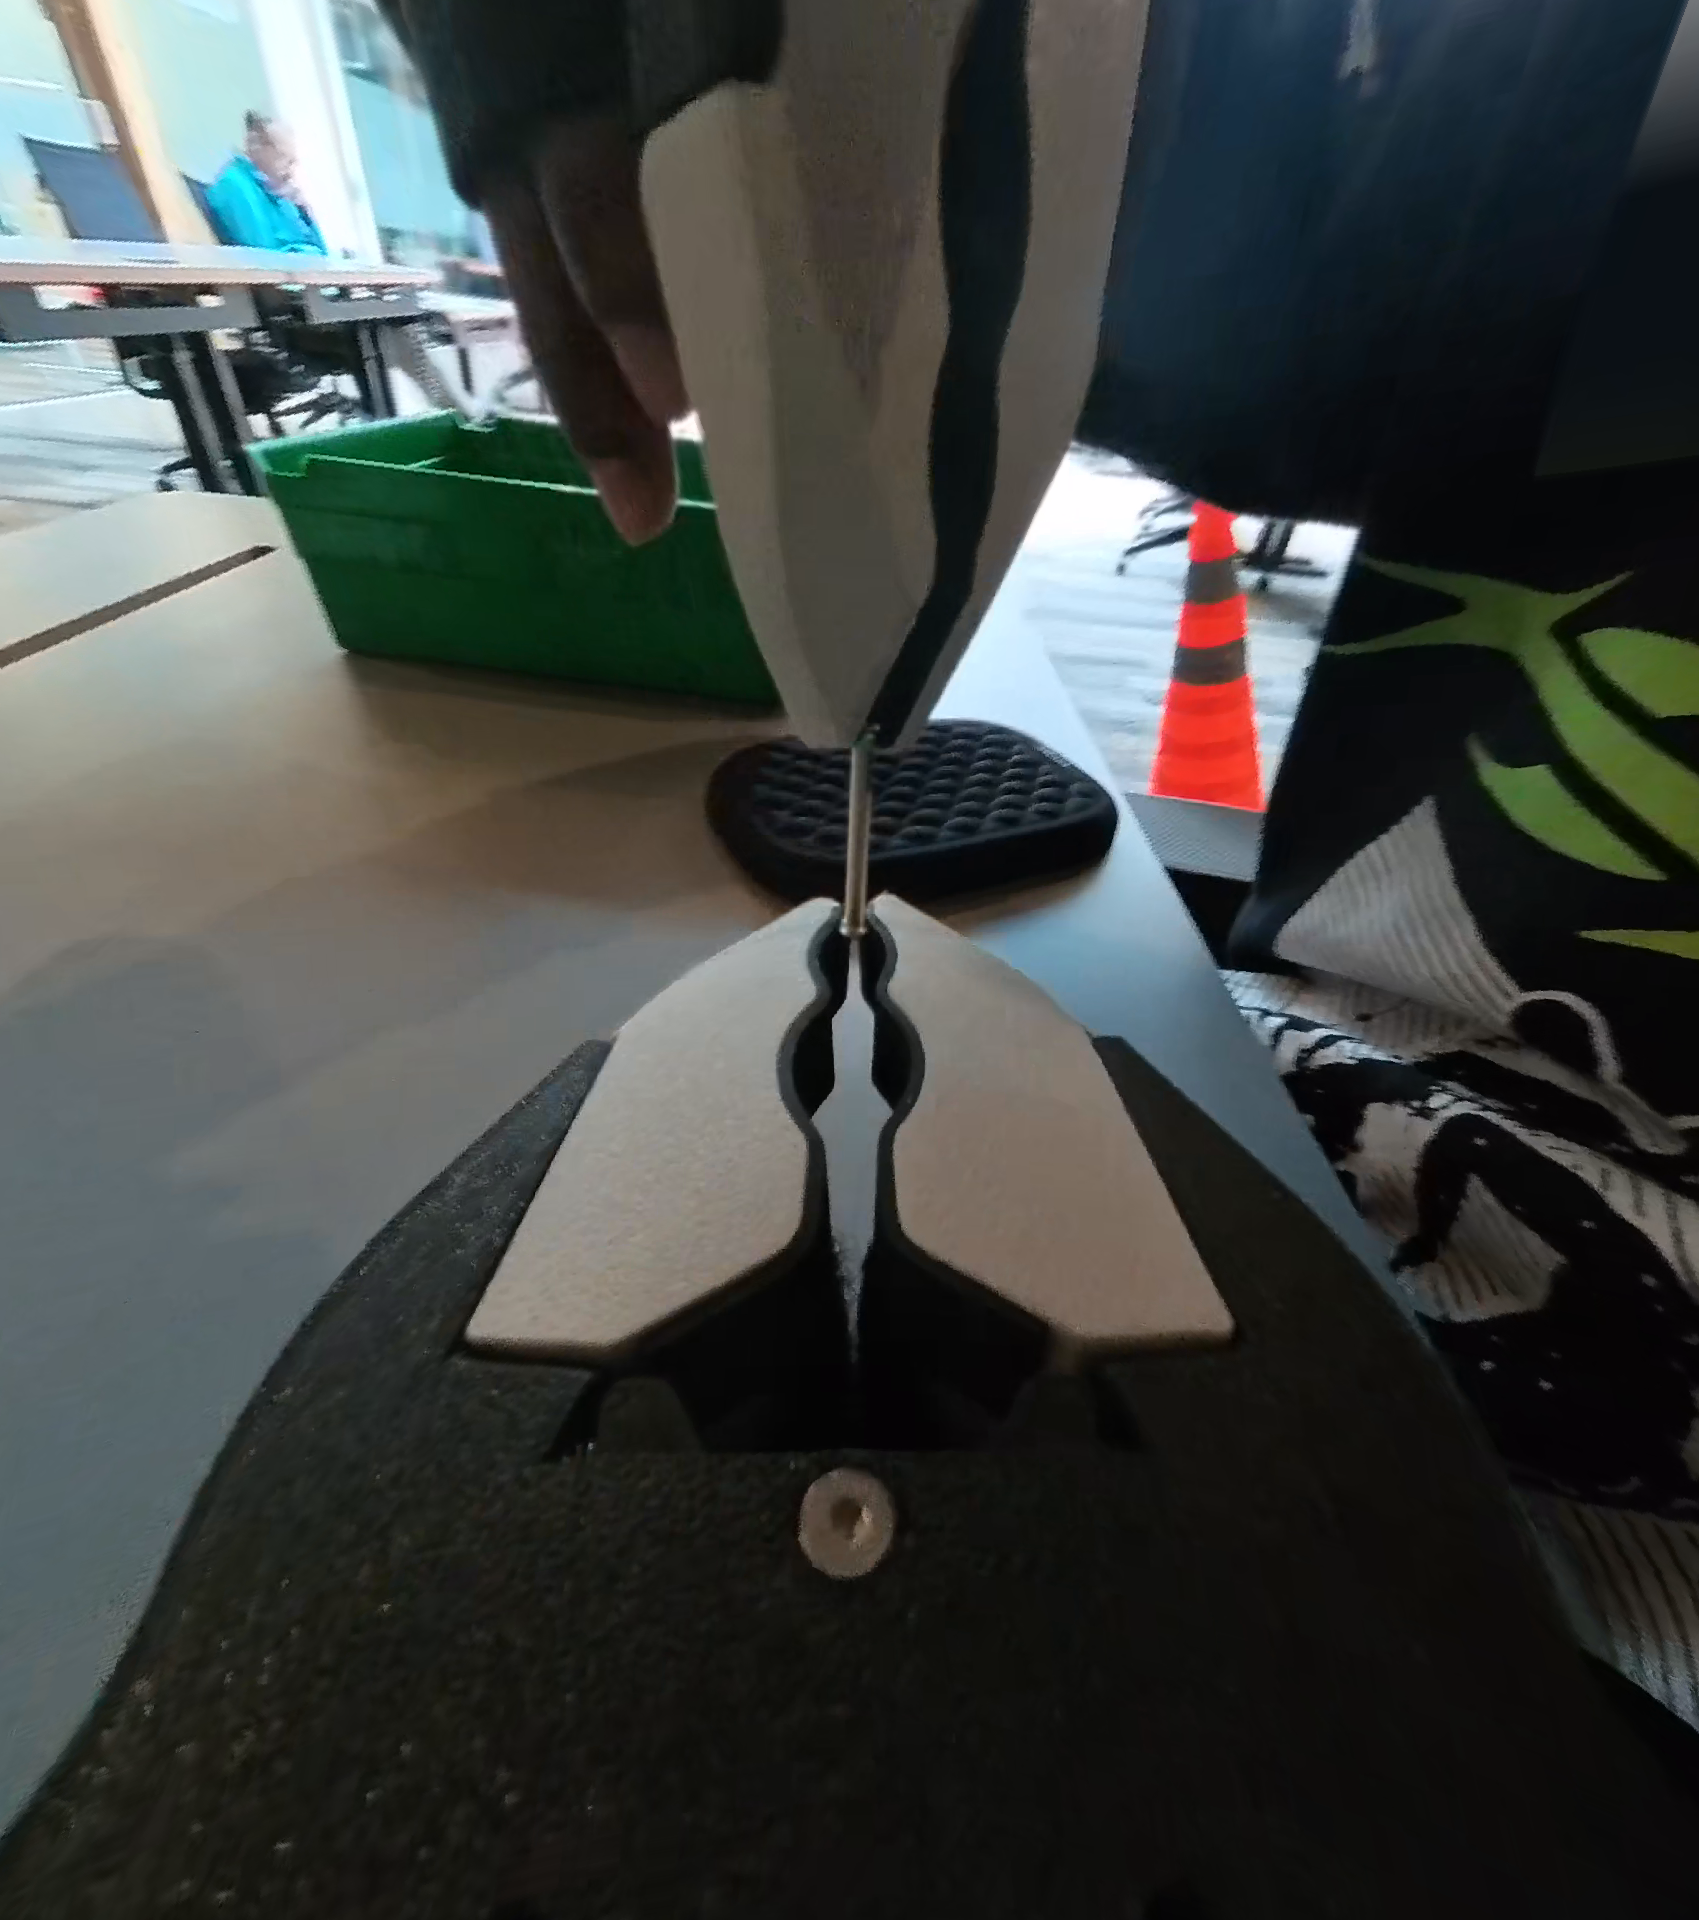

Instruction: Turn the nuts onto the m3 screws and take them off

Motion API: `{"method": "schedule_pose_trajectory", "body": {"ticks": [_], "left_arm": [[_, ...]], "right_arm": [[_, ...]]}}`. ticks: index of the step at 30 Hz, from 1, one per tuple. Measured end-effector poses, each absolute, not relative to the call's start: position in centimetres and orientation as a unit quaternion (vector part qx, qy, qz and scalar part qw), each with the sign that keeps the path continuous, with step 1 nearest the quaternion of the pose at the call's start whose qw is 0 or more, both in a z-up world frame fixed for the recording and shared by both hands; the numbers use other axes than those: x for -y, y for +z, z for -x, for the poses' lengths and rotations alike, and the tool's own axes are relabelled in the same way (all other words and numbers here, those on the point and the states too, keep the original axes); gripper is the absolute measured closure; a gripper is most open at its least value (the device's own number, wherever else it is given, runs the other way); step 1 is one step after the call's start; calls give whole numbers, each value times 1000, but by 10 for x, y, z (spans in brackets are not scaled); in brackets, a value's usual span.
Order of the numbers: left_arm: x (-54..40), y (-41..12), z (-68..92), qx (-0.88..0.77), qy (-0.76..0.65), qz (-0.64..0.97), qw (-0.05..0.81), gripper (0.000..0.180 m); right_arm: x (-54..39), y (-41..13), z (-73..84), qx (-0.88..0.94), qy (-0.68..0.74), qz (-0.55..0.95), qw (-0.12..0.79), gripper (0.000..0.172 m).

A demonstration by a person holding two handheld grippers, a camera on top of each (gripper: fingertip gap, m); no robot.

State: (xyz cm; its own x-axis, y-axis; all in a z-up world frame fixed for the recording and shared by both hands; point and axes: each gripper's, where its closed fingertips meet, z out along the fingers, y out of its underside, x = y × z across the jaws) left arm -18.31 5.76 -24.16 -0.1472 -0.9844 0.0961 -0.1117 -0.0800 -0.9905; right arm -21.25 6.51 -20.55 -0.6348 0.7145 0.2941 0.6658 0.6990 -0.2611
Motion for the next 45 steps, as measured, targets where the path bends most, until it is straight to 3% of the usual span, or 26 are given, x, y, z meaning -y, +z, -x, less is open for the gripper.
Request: {"method": "schedule_pose_trajectory", "body": {"ticks": [5,13,24,27,31,34,39,45], "left_arm": [[-58,-241,184,-541,-526,506,418,180],[-89,-239,185,-482,-405,563,535,180],[-96,-245,182,-491,-326,575,567,180],[-93,-245,182,-495,-333,571,564,180],[-95,-239,186,-473,-369,569,563,180],[-98,-232,191,-447,-408,569,556,180],[-99,-228,194,-426,-451,567,541,180],[-98,-230,193,-429,-454,569,534,180]], "right_arm": [[-62,-205,212,909,64,377,169,167],[-79,-205,208,811,73,553,180,167],[-83,-210,203,682,65,702,195,167],[-82,-209,203,681,71,698,210,149],[-80,-197,210,636,144,700,292,136],[-80,-189,218,563,219,683,410,122],[-84,-188,227,434,270,636,578,115],[-88,-199,245,396,282,641,594,105]]}}
